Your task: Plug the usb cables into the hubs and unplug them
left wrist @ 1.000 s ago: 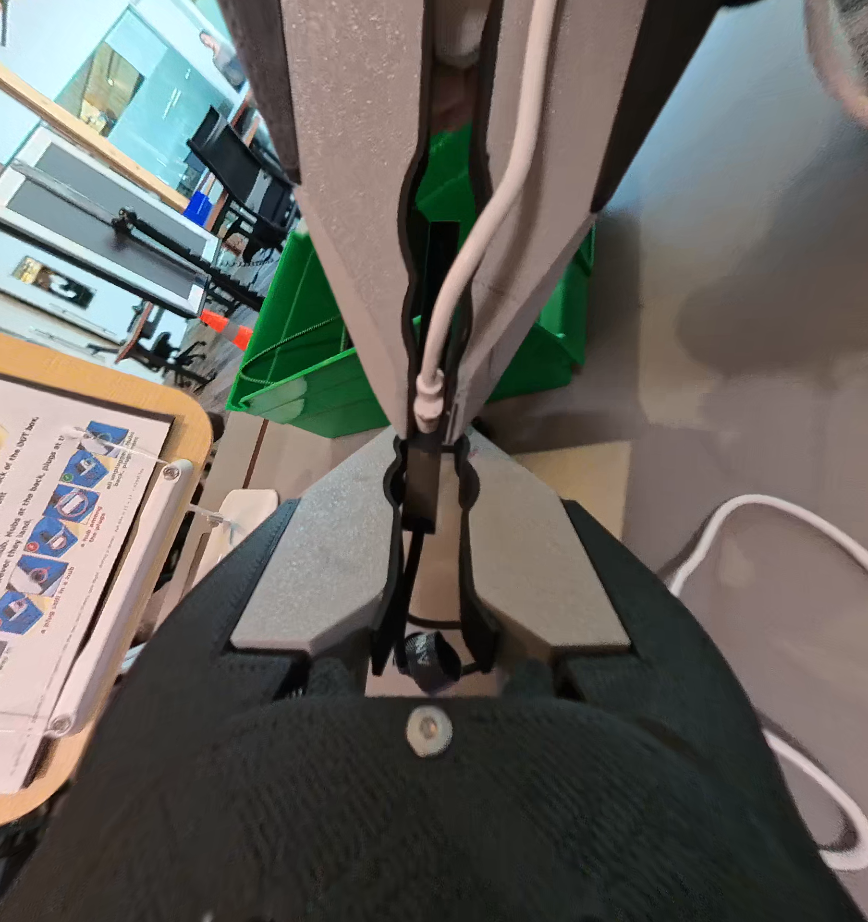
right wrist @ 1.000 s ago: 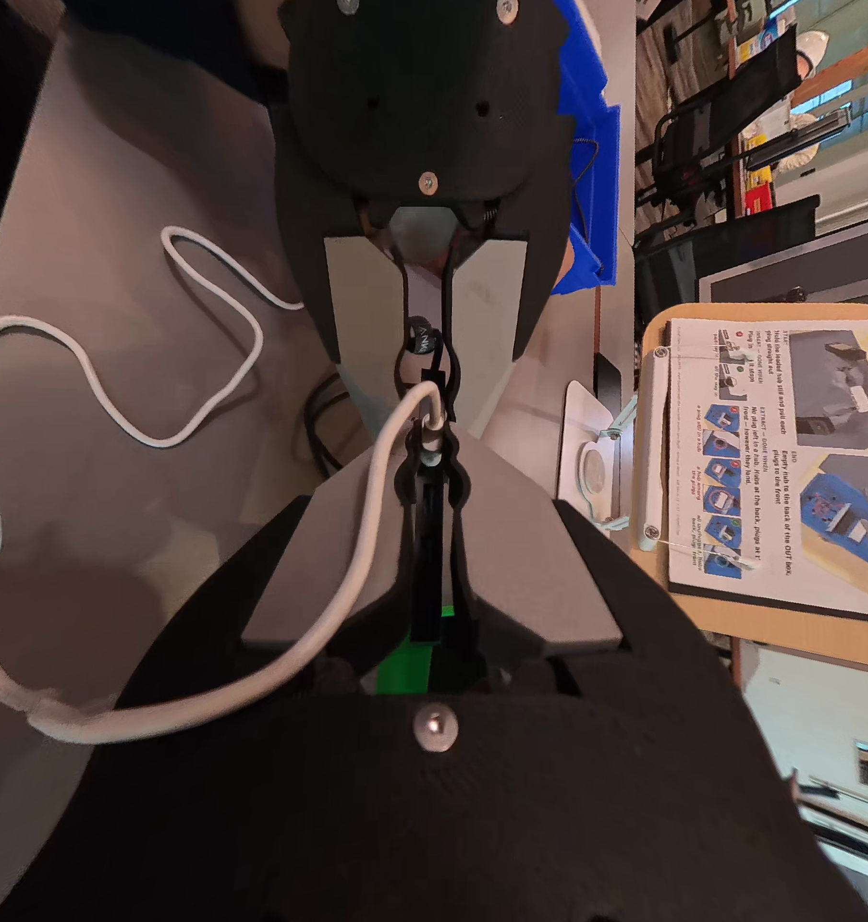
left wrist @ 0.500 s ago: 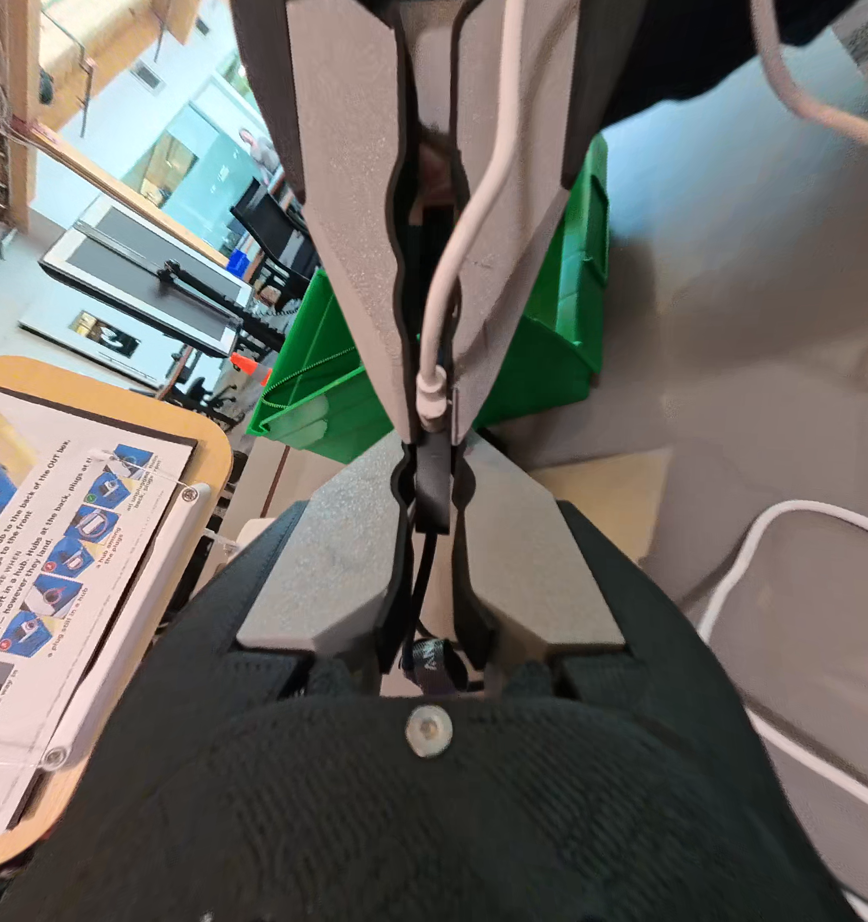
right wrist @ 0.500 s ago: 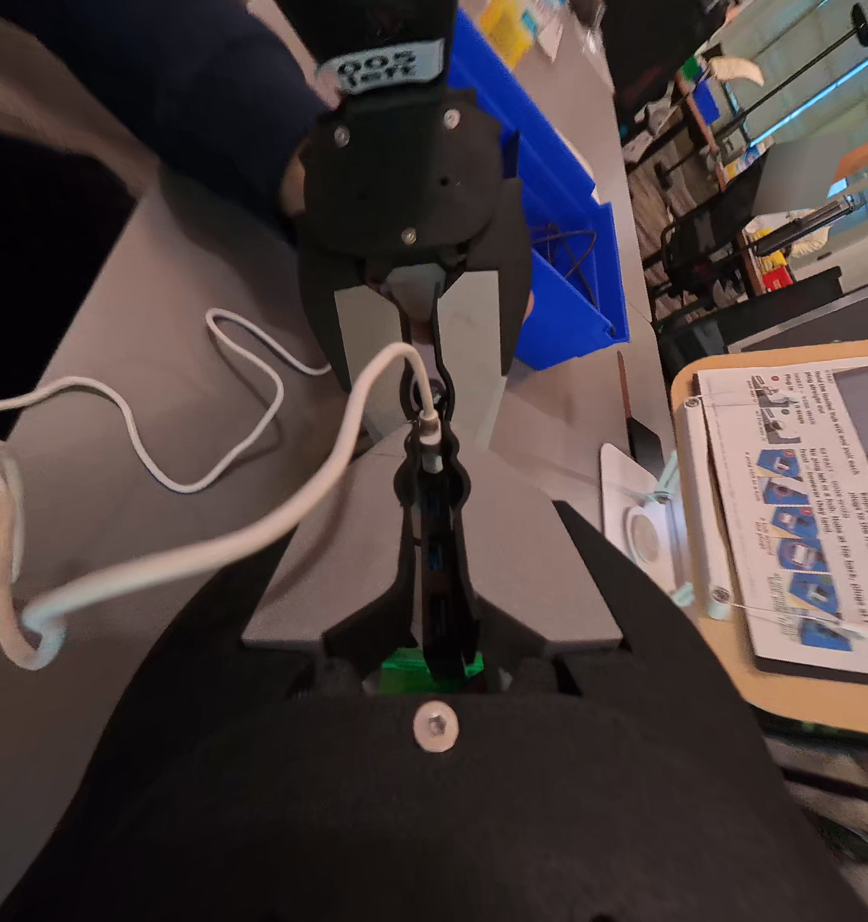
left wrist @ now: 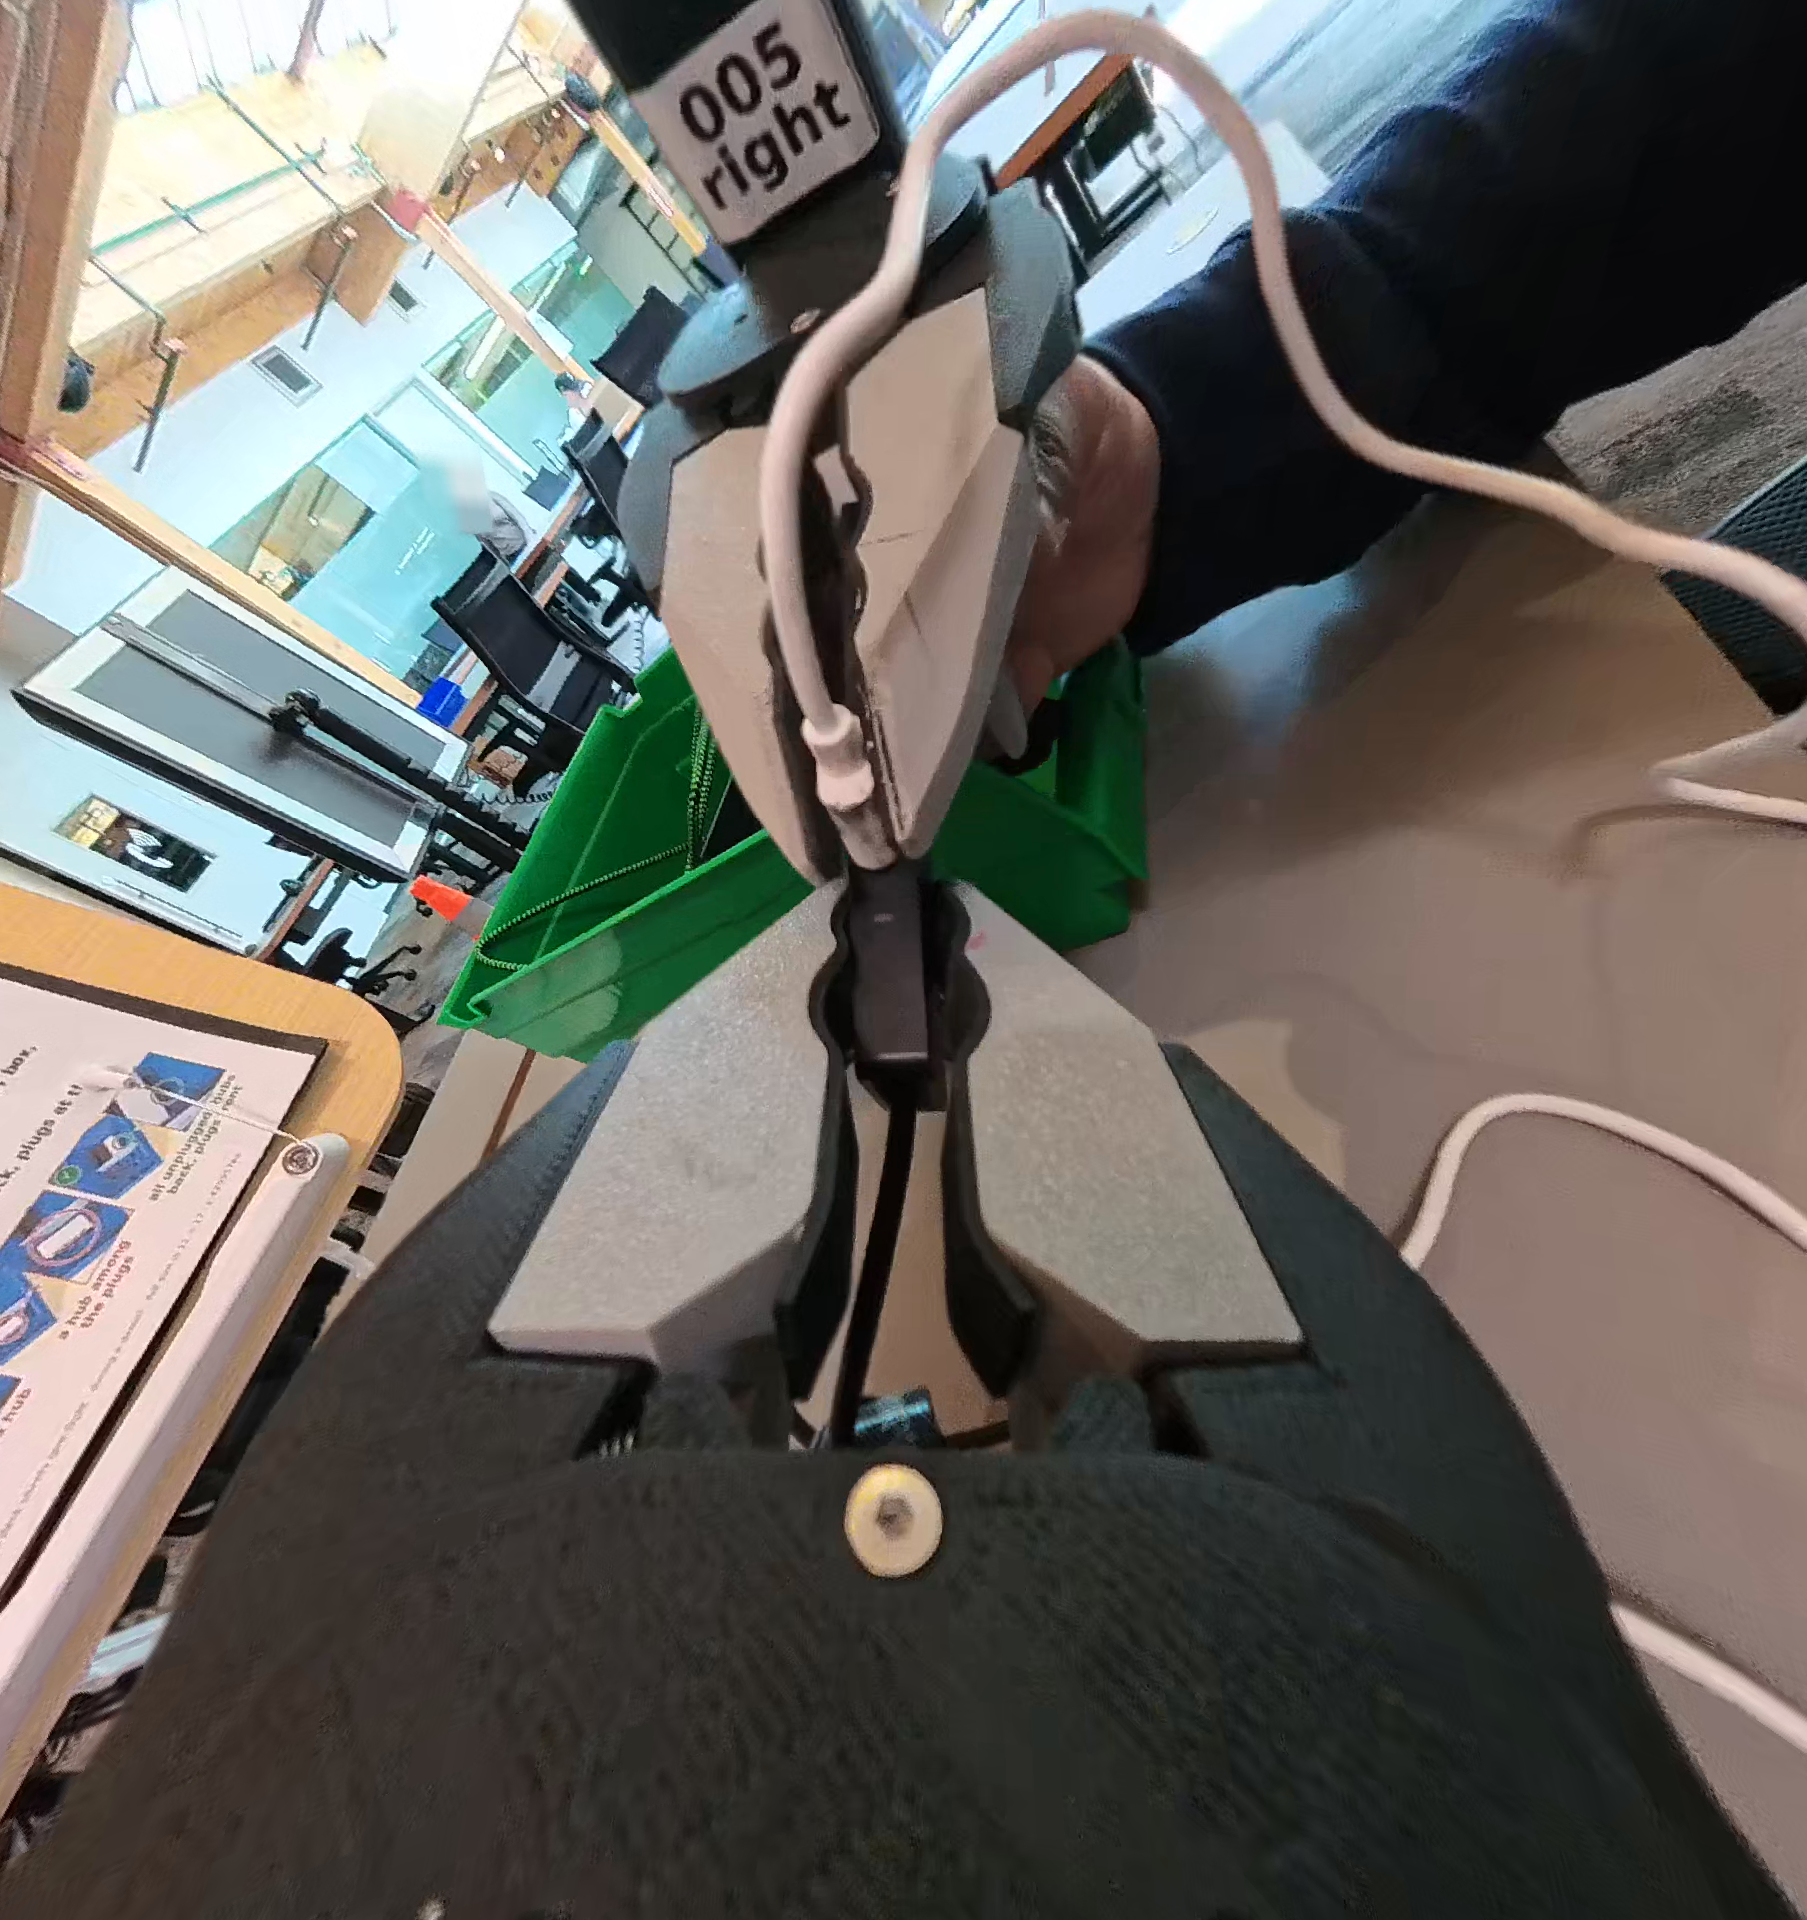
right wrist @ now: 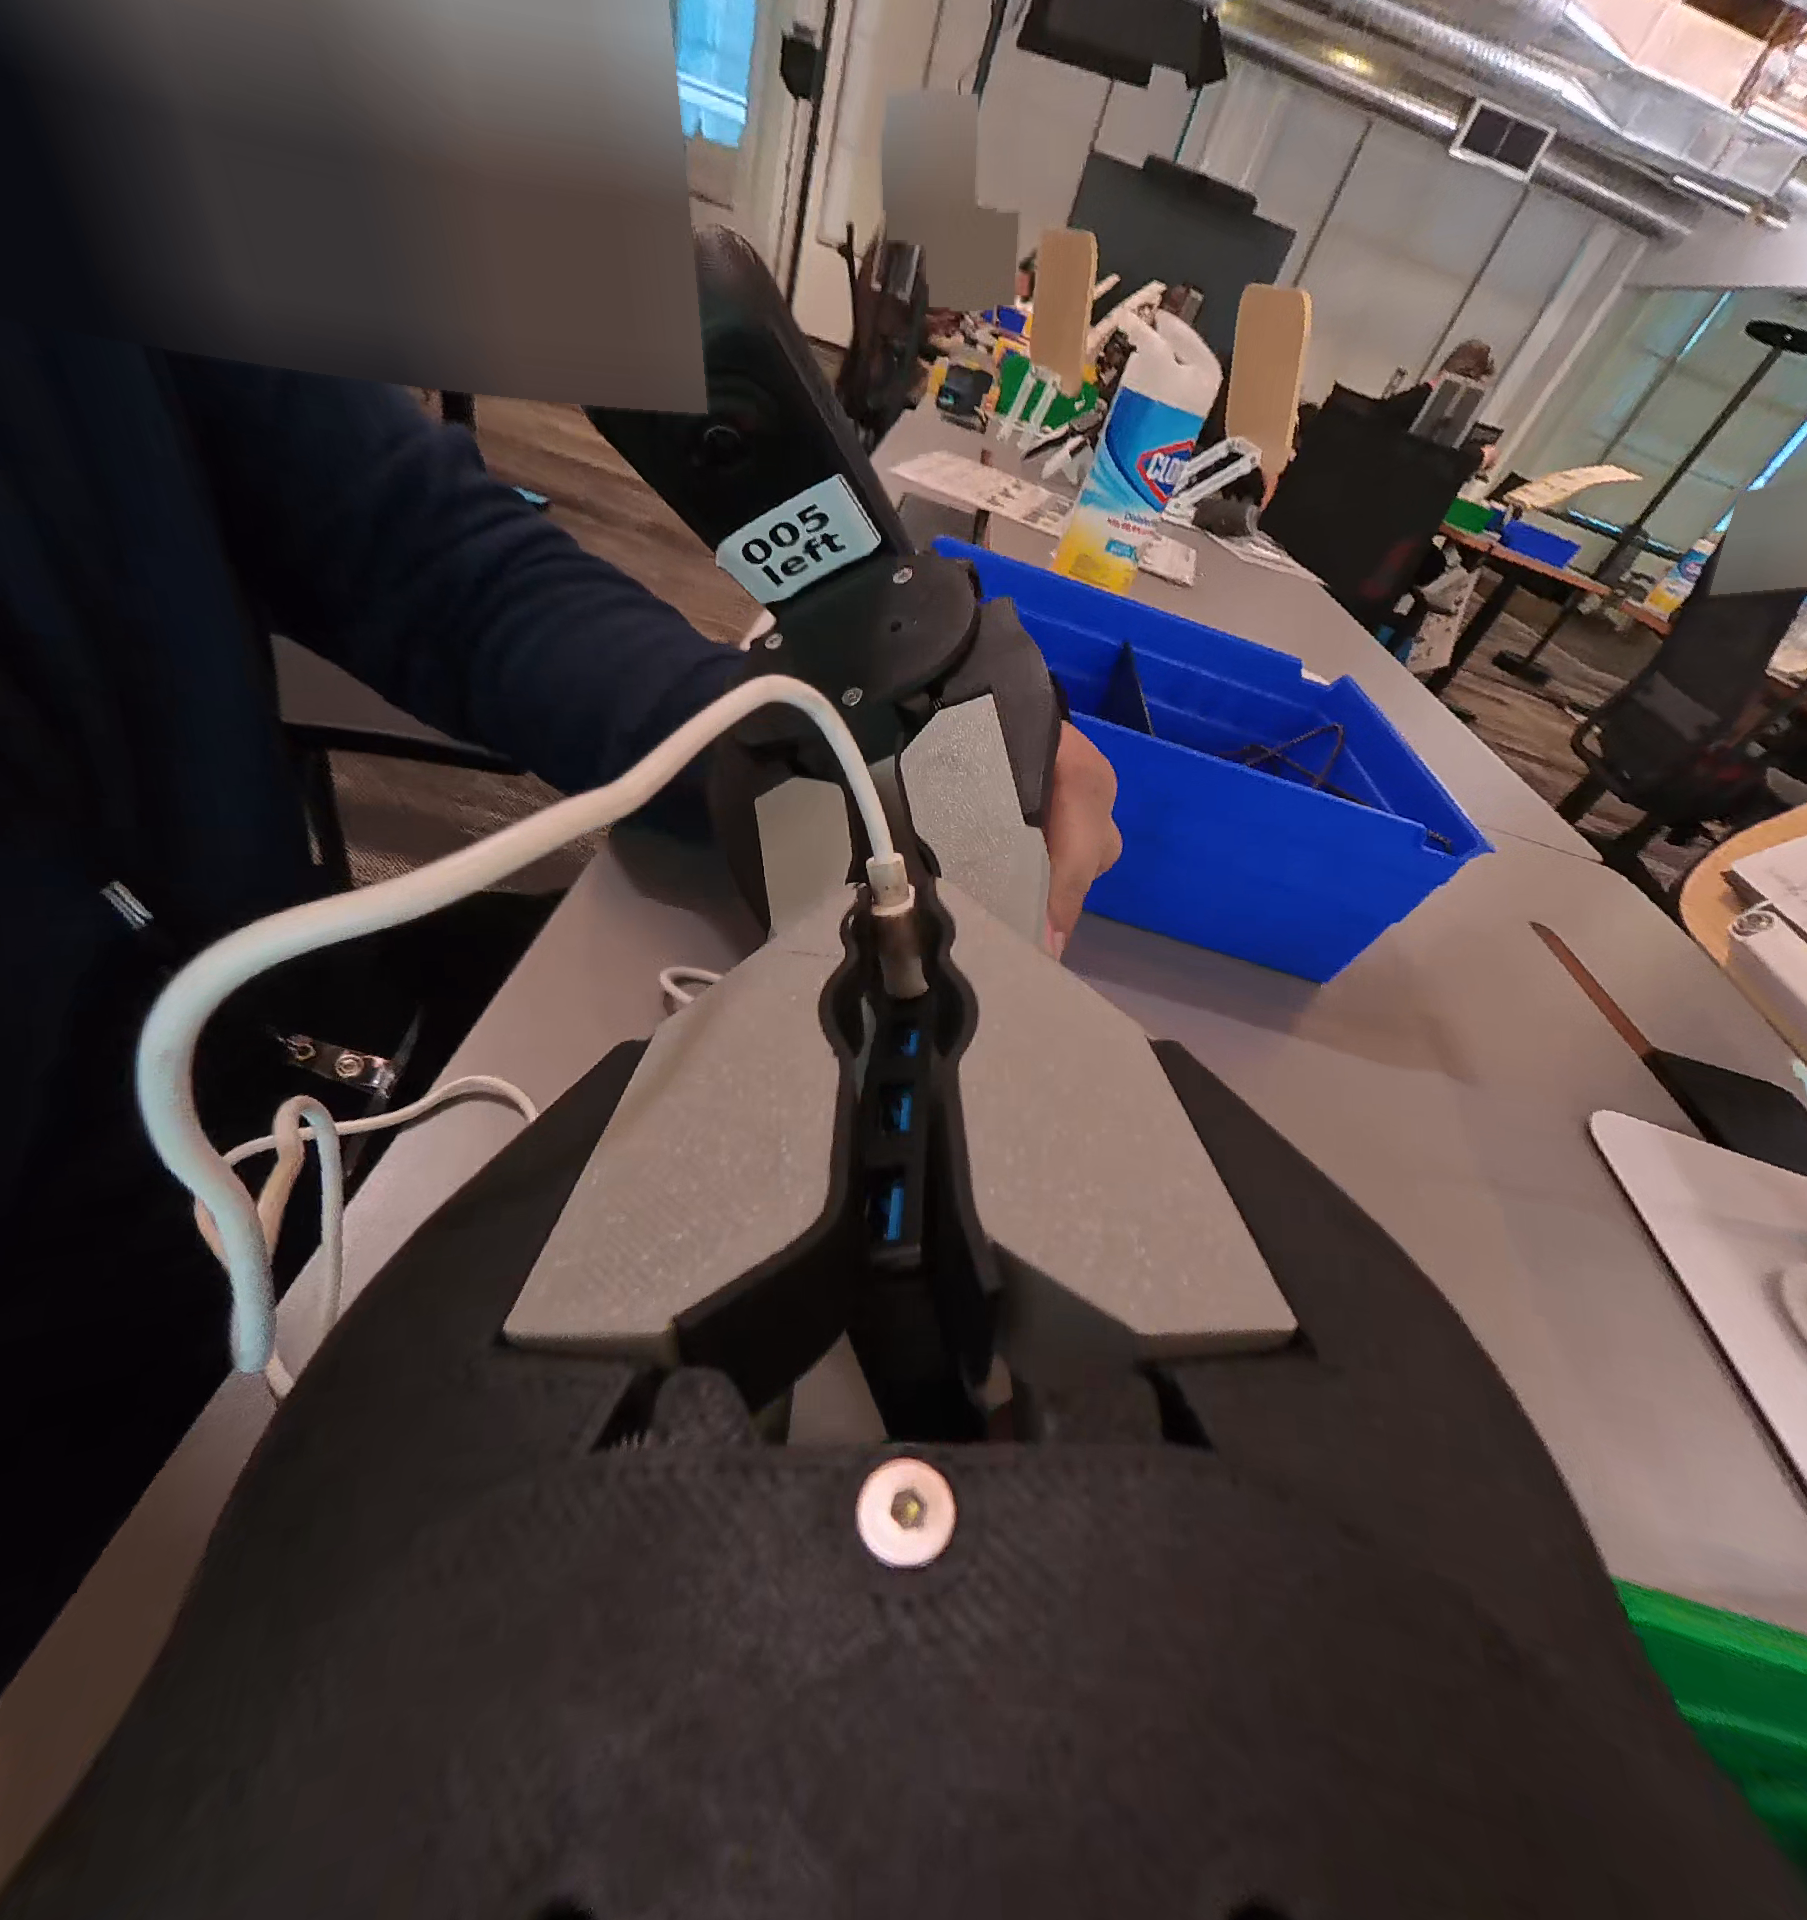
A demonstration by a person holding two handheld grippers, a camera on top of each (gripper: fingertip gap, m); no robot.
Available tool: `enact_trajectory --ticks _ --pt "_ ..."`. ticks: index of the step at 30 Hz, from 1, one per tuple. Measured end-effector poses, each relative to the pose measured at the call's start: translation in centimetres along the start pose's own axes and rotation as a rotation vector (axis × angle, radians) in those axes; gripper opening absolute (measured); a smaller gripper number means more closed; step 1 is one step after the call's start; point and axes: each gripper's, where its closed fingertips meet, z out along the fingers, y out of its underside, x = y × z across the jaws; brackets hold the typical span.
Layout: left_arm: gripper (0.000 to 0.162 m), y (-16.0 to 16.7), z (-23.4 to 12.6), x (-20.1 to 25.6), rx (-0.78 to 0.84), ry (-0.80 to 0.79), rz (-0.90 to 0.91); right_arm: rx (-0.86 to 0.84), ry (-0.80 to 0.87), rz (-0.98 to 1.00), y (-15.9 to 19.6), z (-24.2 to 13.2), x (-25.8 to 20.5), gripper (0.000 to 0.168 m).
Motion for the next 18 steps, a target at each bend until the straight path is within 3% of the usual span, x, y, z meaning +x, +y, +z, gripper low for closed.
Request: enact_trajectory --ticks 8,14,18 --pt "0.009 -0.2 -0.1 -0.2 -0.001 -0.028 0.008 0.046 -0.063 0.066 -0.4 -0.1 0.1 0.004" --pt "0.008 -0.9 -0.5 -0.7 0.071 -0.004 -0.094 0.113 -0.036 0.035 -1.3 -0.2 0.3 0.004" --pt "0.007 0.2 -0.4 -1.2 -0.005 -0.014 -0.085 -0.104 0.067 -0.071 0.0 0.6 0.9 0.008"
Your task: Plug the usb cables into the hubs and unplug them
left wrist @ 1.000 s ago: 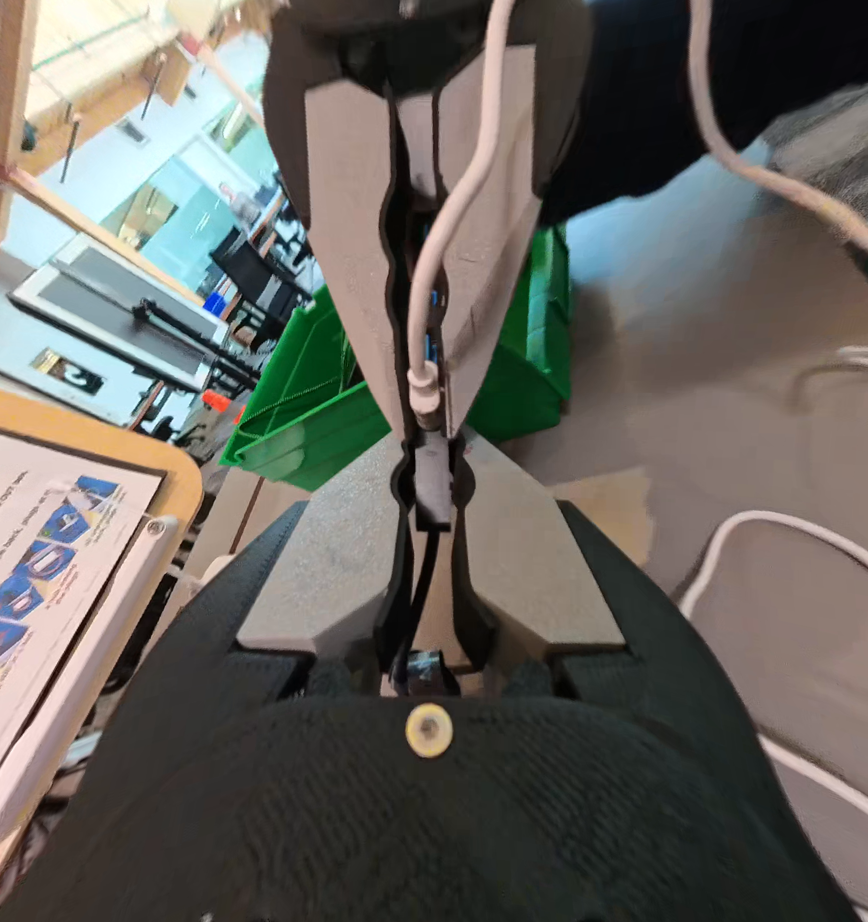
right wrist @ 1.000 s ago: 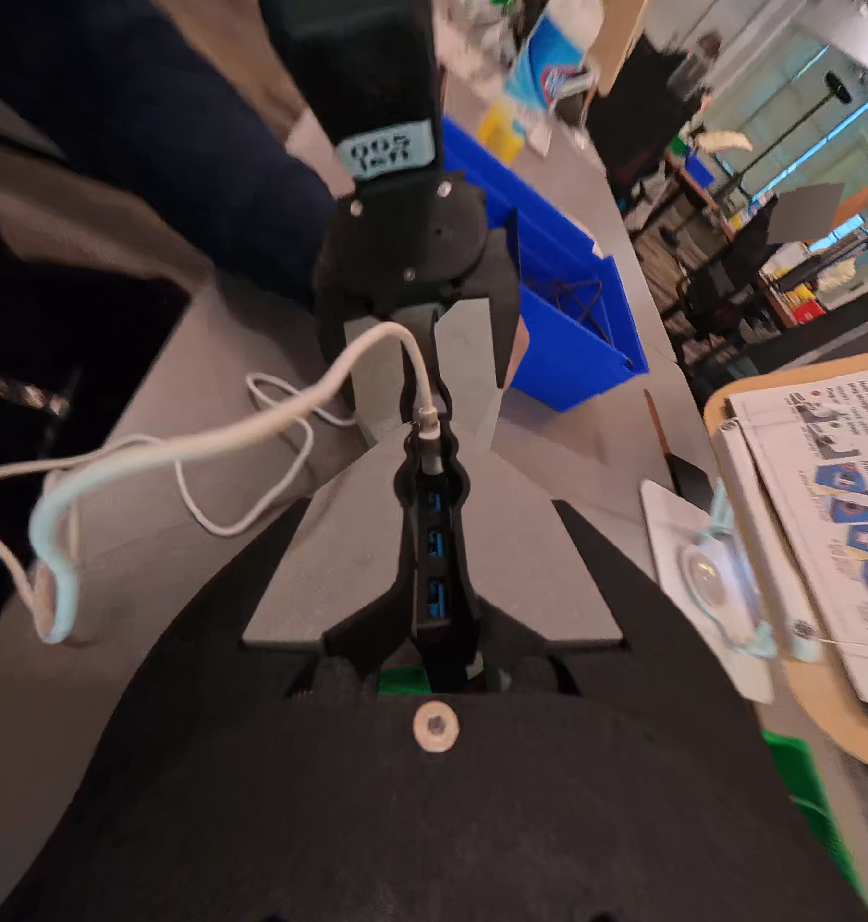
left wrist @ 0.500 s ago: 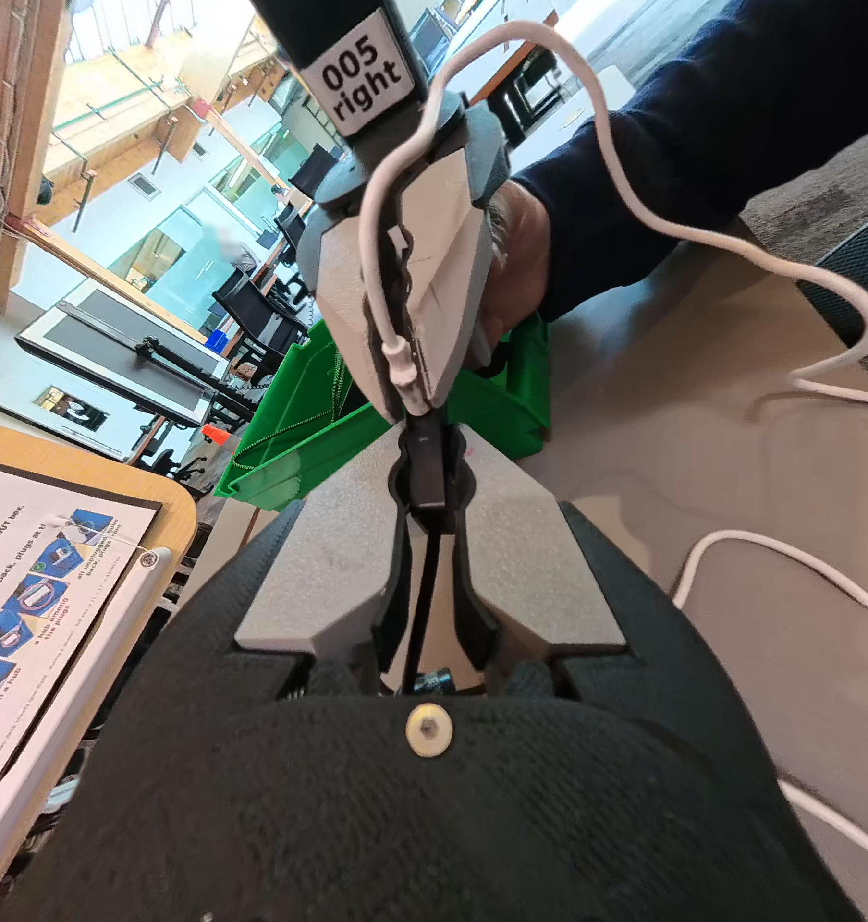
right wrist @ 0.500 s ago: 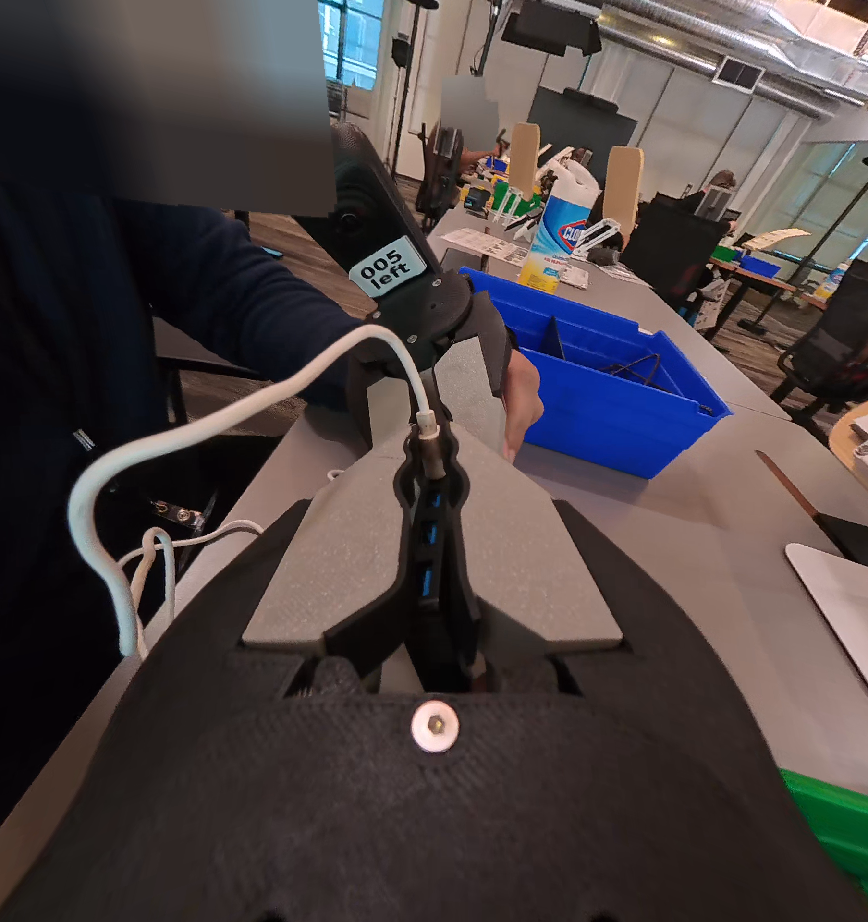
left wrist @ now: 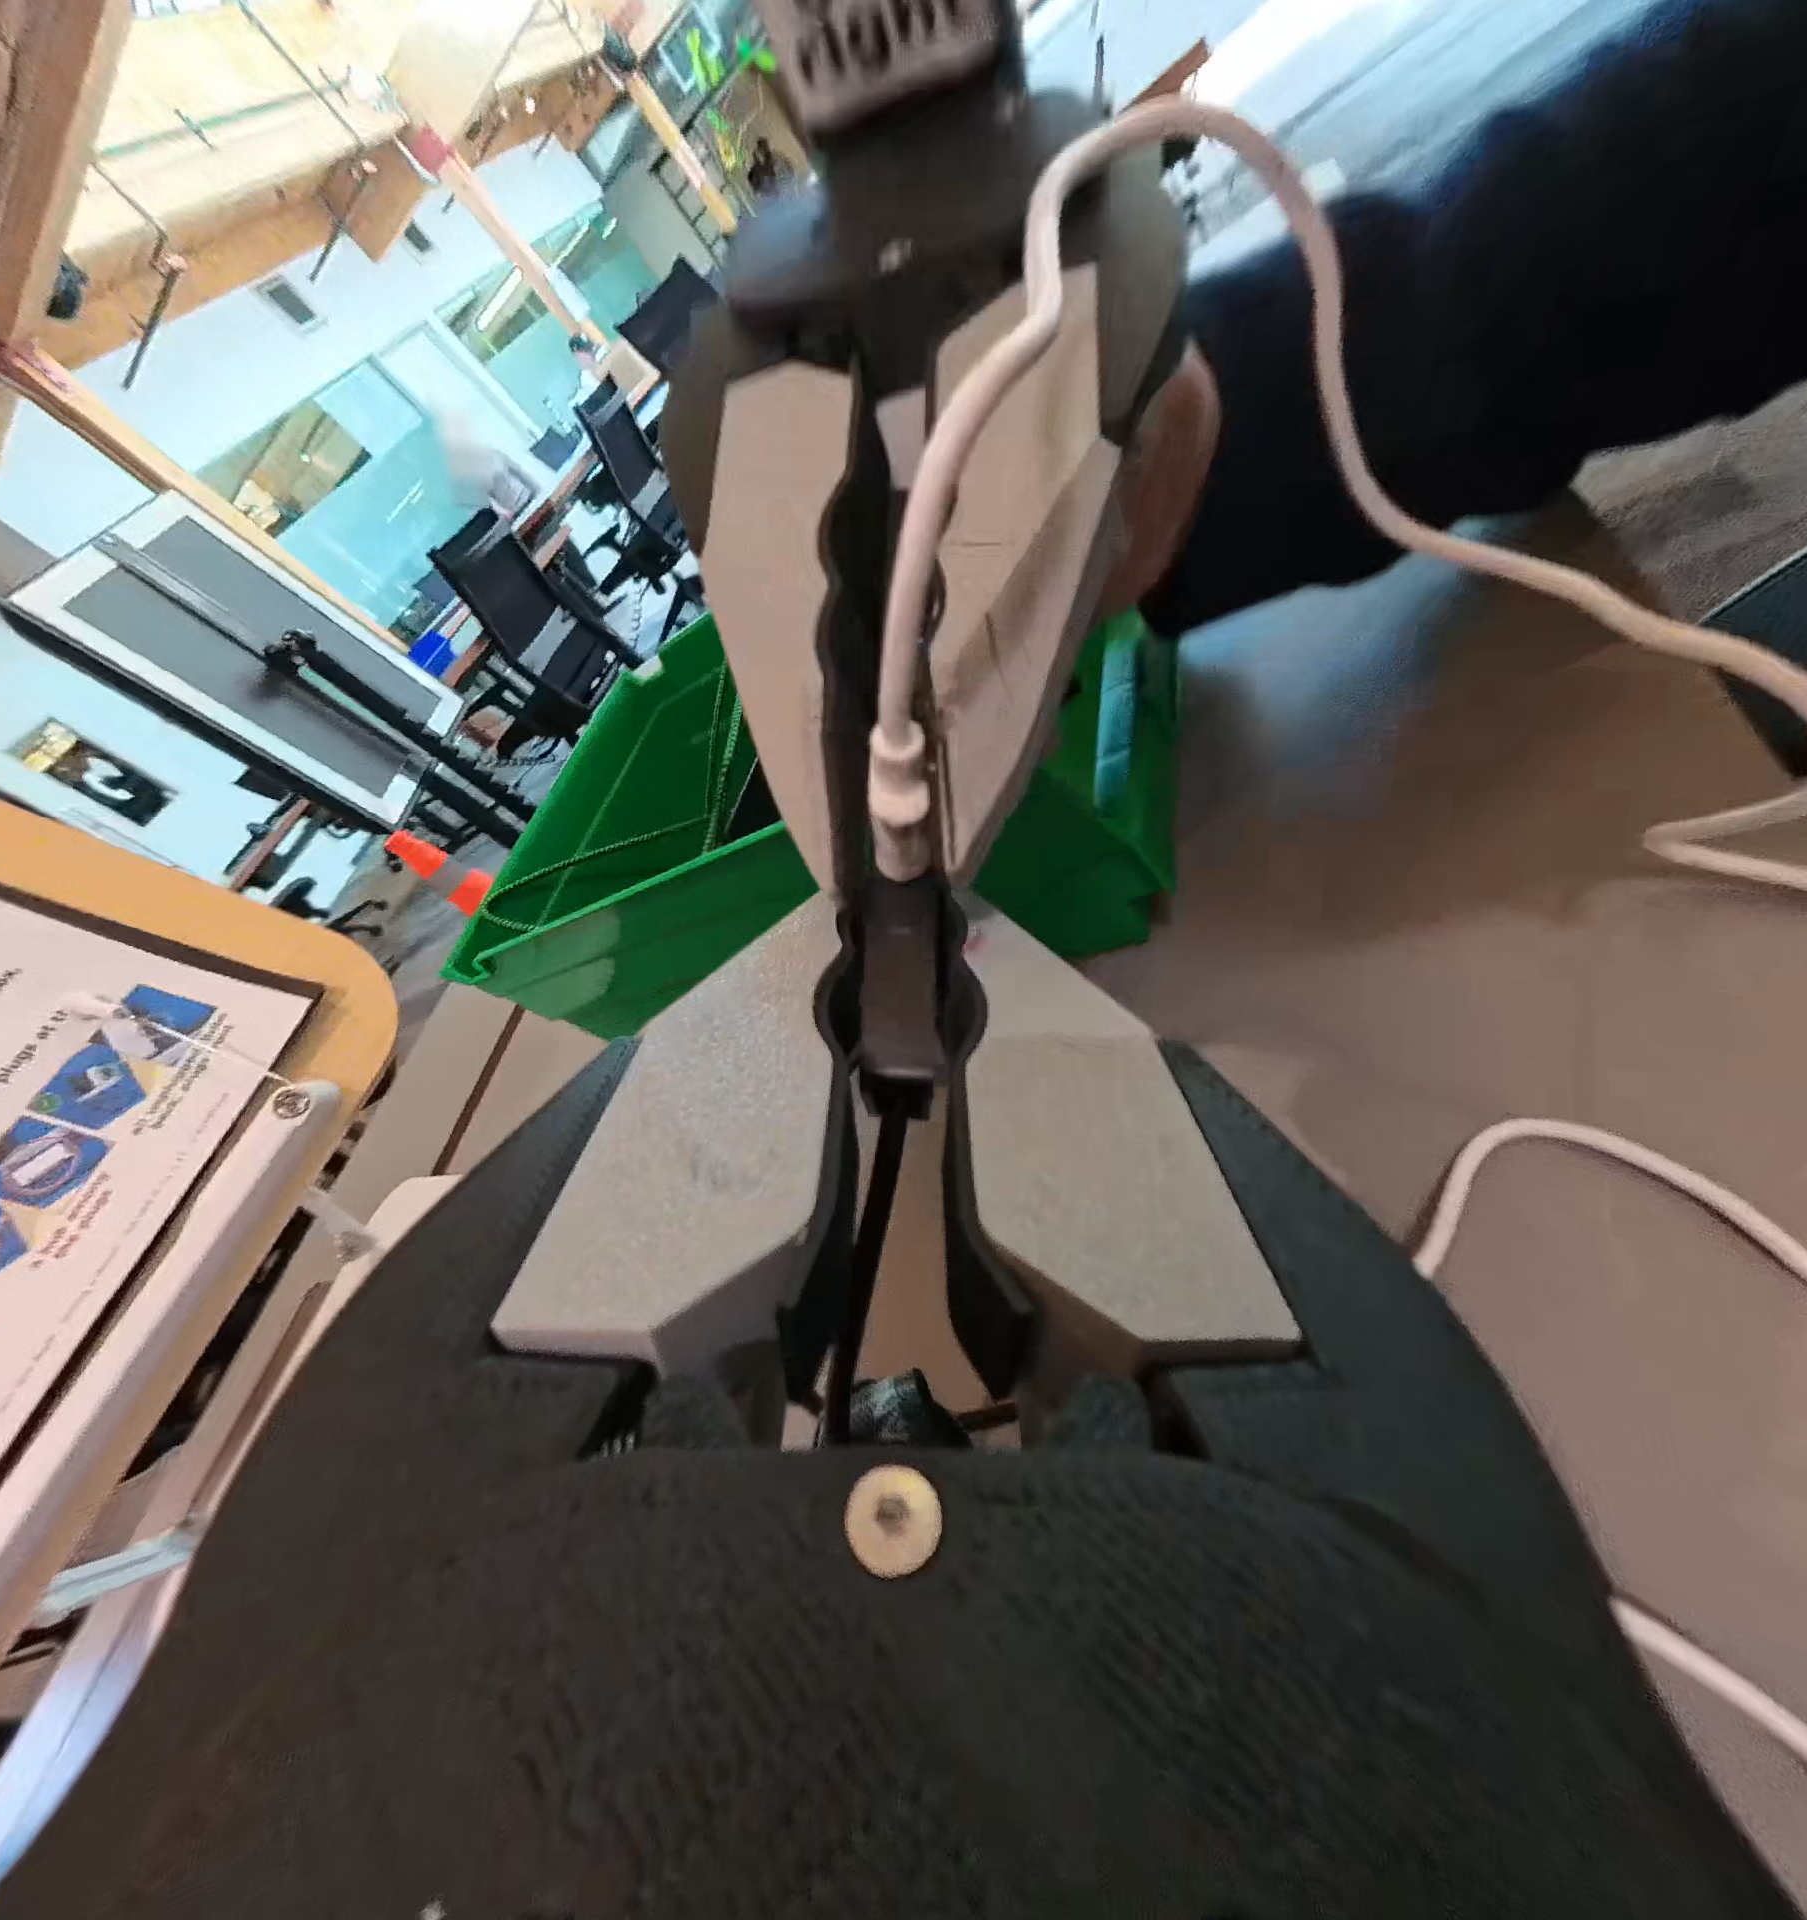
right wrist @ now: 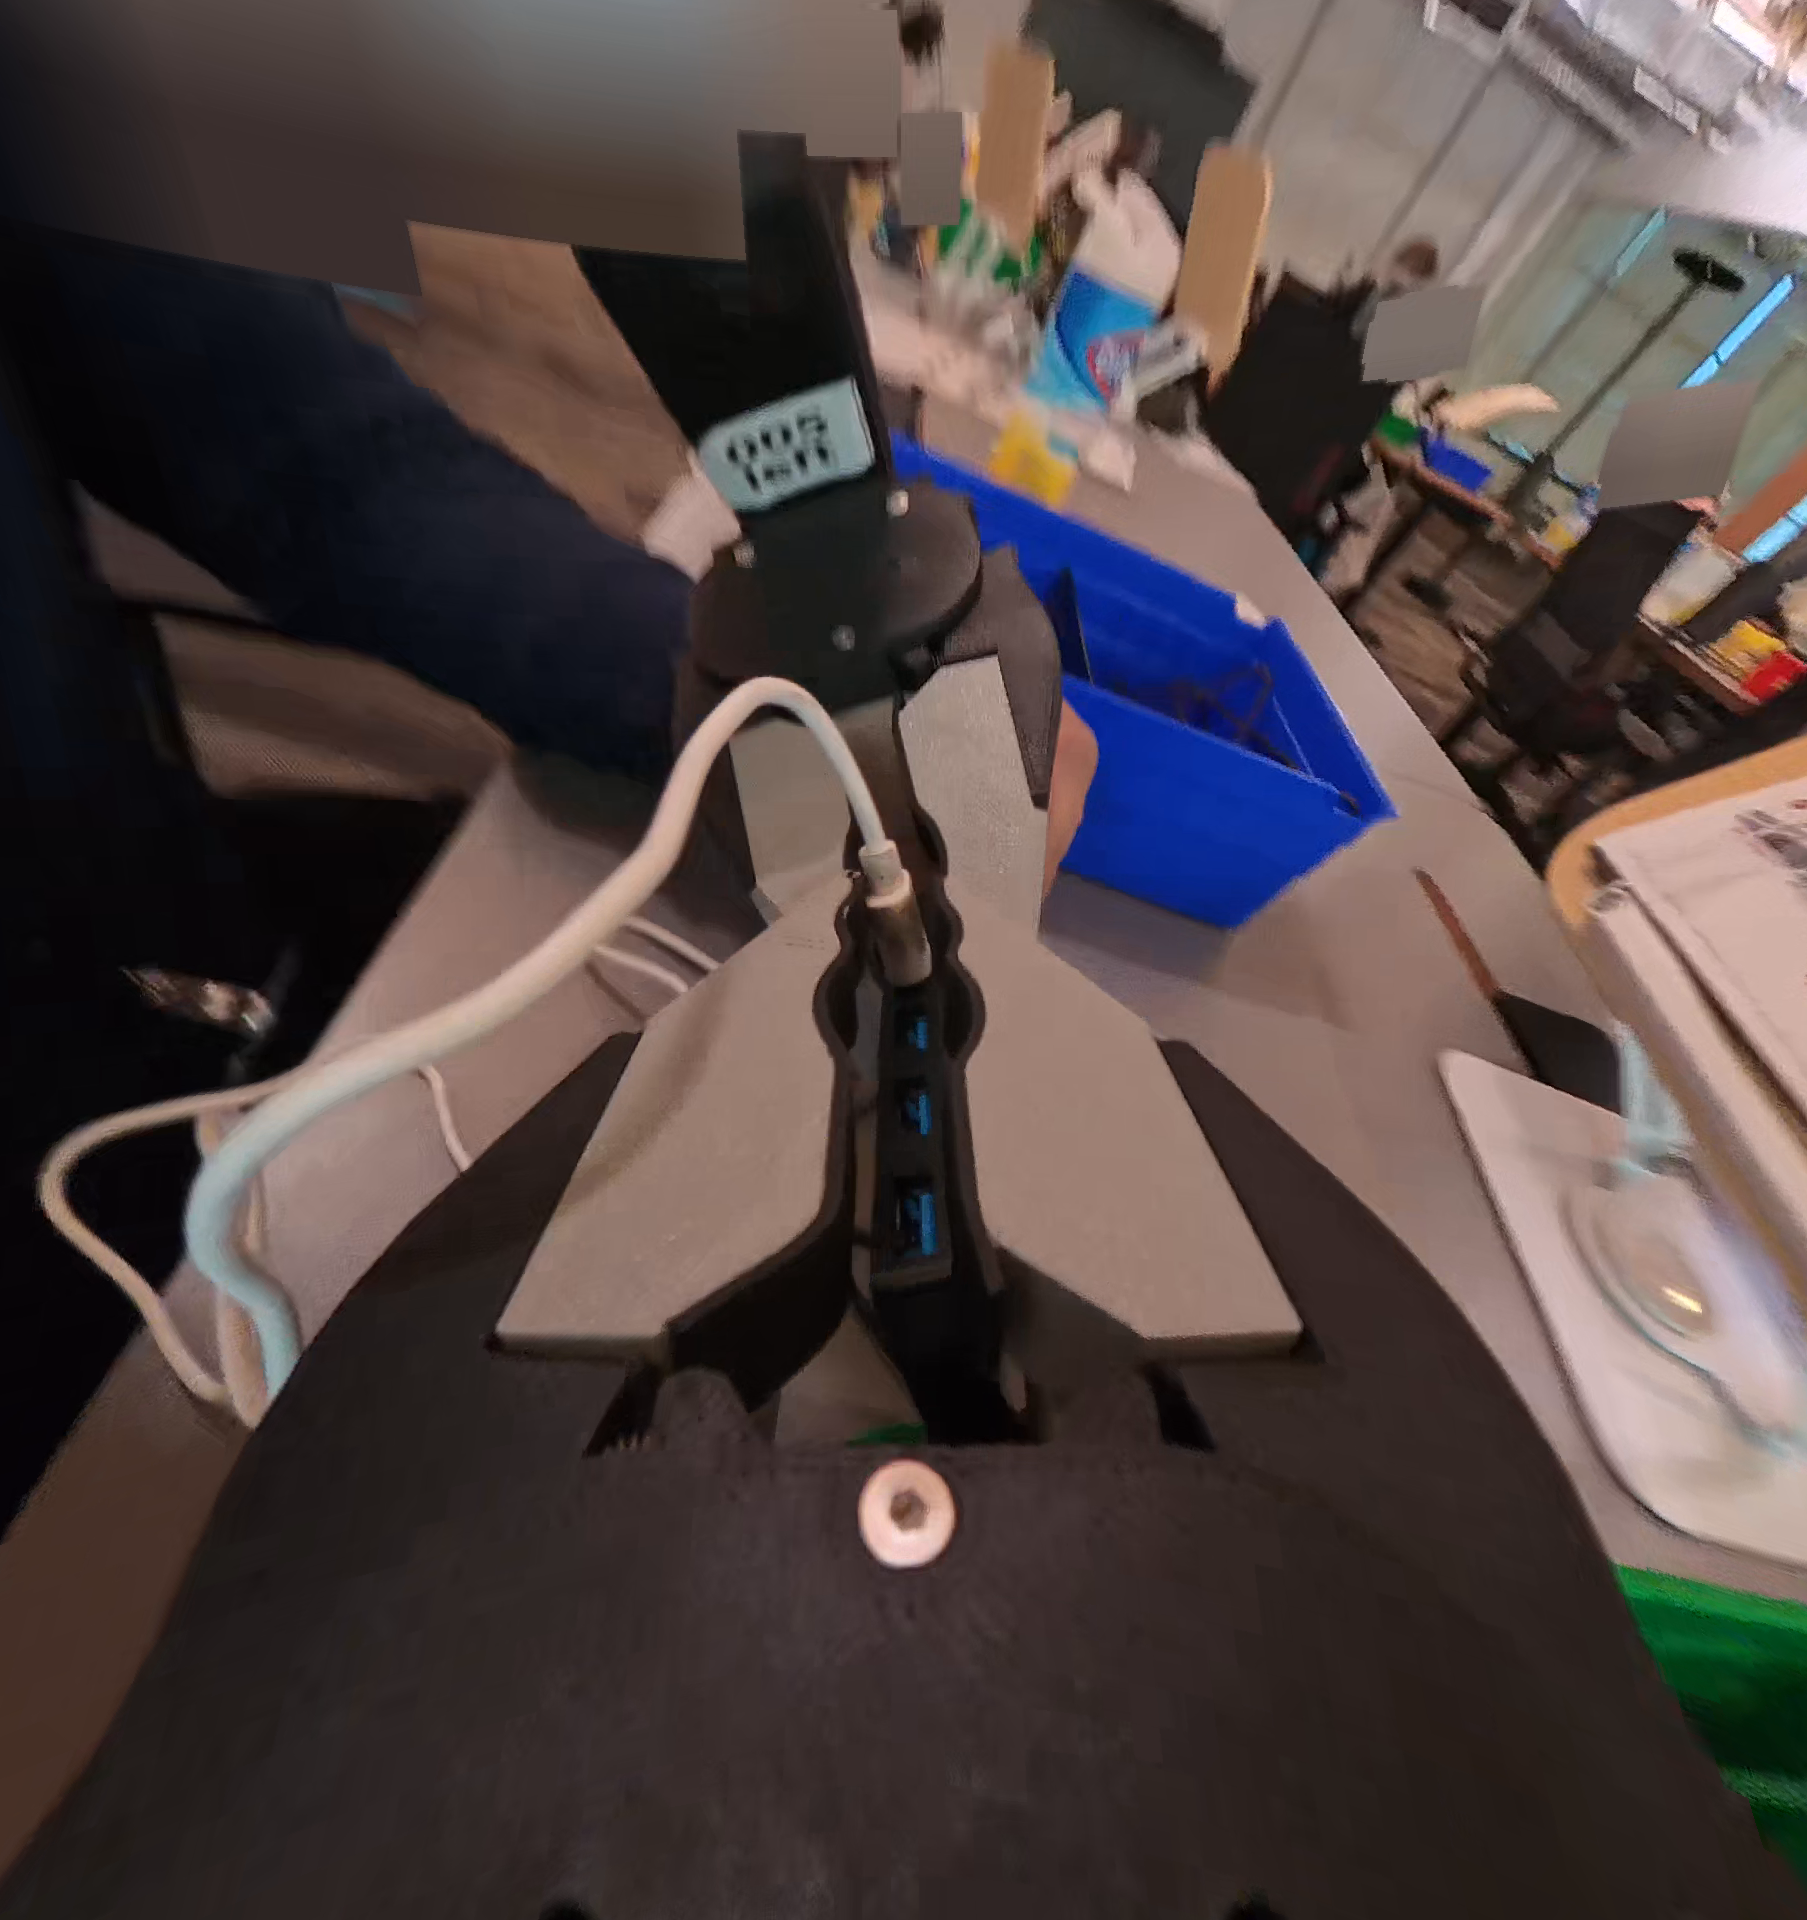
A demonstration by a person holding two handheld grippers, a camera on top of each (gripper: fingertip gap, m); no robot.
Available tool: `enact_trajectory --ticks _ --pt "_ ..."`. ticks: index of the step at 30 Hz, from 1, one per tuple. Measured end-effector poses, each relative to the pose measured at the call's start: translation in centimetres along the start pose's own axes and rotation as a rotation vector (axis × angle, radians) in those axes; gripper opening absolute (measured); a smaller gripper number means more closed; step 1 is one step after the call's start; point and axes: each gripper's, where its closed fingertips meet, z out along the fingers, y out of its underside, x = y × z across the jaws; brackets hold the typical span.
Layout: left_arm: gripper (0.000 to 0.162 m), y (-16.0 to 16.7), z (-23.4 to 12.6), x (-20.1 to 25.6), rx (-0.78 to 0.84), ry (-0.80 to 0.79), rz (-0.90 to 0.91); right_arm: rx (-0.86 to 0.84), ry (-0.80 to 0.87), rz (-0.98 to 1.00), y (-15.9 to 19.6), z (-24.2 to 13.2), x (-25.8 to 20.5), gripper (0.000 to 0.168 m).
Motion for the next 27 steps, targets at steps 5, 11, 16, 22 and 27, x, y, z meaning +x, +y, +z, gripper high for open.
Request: enact_trajectory --ticks 5,11,16,22,27 --pt "0.007 1.4 0.2 -0.5 -0.101 -0.018 0.006 -0.395 0.149 -0.224 1.9 -0.6 1.0 0.006" --pt "0.007 2.2 0.3 -0.4 -0.157 -0.021 0.019 -0.583 0.221 -0.375 2.7 -0.1 1.1 0.006" --pt "0.011 3.9 0.9 -1.0 -0.306 -0.124 0.113 -0.717 0.245 -0.446 4.0 0.3 1.4 0.002" --pt "0.008 4.6 0.7 -1.3 -0.374 -0.135 0.165 -0.710 0.238 -0.479 4.0 0.9 1.4 0.003" --pt "0.007 5.0 0.8 -1.5 -0.379 -0.146 0.142 -0.641 0.241 -0.492 4.2 1.0 1.6 0.002"
